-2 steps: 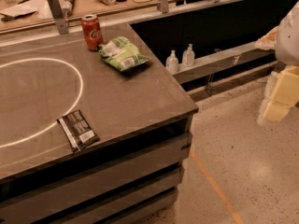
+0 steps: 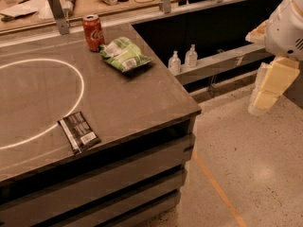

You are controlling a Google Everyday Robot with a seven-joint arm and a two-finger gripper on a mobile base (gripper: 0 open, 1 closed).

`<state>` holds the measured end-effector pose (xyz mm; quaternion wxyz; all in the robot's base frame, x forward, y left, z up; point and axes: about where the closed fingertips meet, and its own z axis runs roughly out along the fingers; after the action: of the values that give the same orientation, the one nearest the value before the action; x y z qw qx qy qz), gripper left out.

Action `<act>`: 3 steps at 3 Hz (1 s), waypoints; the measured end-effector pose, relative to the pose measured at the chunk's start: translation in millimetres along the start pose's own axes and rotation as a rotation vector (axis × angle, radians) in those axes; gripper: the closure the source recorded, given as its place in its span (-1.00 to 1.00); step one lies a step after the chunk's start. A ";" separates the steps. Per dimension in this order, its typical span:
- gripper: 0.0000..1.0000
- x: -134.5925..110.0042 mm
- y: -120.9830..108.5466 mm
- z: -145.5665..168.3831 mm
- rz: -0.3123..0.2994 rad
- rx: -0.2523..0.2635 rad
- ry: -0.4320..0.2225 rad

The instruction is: Move green jalapeno chip bag near rxbar chocolate

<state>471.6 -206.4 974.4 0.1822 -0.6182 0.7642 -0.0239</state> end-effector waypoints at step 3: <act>-1.00 -118.0 -138.3 70.7 -0.118 0.046 -0.303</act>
Offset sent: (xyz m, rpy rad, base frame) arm 0.1860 0.0922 0.0064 0.2372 -0.1617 0.2233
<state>642.8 -113.0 974.0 0.3079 -0.6544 0.6894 0.0415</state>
